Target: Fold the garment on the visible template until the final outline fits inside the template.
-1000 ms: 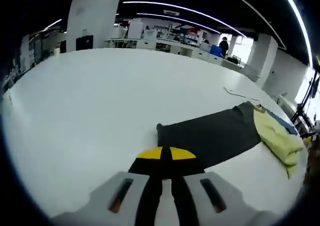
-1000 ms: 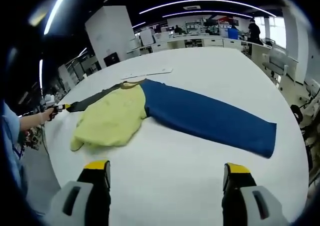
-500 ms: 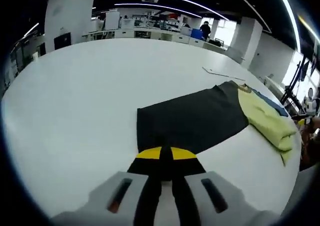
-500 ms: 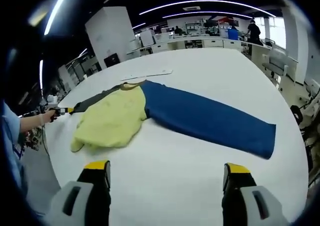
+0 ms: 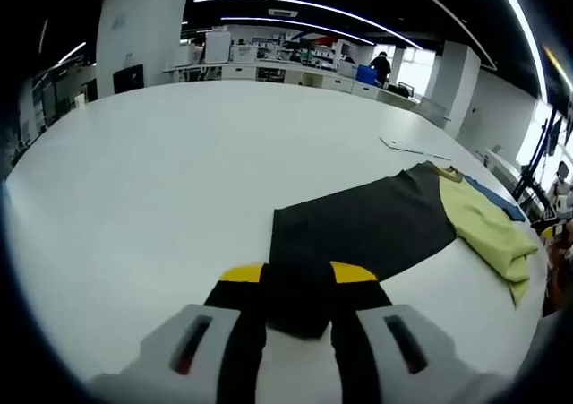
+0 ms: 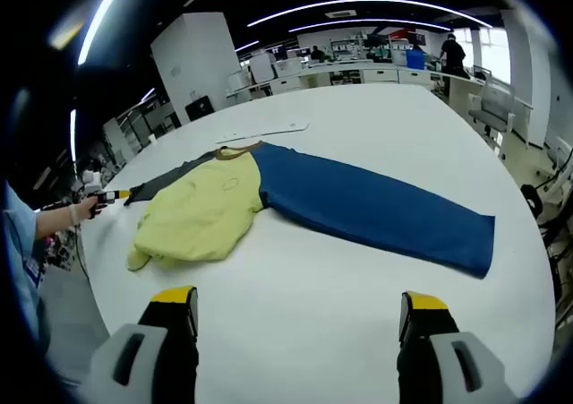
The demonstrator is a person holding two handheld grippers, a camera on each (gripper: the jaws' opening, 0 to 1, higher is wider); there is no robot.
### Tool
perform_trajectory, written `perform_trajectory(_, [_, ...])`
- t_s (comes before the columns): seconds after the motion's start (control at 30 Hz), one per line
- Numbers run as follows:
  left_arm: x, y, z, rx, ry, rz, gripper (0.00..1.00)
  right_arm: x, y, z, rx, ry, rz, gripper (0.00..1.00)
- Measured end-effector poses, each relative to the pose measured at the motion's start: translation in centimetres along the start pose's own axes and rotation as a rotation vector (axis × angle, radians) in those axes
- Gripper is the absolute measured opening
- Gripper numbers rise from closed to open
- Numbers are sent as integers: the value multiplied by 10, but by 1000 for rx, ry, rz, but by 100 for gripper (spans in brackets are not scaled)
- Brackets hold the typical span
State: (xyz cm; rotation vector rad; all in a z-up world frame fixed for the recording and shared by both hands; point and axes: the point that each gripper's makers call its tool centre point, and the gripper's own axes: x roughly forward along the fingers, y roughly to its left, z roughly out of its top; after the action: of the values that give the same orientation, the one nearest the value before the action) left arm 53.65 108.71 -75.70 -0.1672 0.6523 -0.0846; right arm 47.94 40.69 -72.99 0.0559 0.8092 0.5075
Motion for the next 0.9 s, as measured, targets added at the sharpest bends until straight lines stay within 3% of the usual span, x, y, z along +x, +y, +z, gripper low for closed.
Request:
perform_trajectory(0.3, [-1,-10,1,-3,-13,-29,0,0,0,-2,3,4,-3,94])
perform_trajectory(0.43, [-2,-7,2,-15,-18,-23,0,0,2,-3,3,6,-1,94])
perform_trajectory(0.67, [-17,24,20,-42,-80,43,0,2,2,1,1,-3,-3,94])
perform_trajectory(0.9, [-19,60,16,-31,-41,113,0,3,1,8,-12,-17,-5,96])
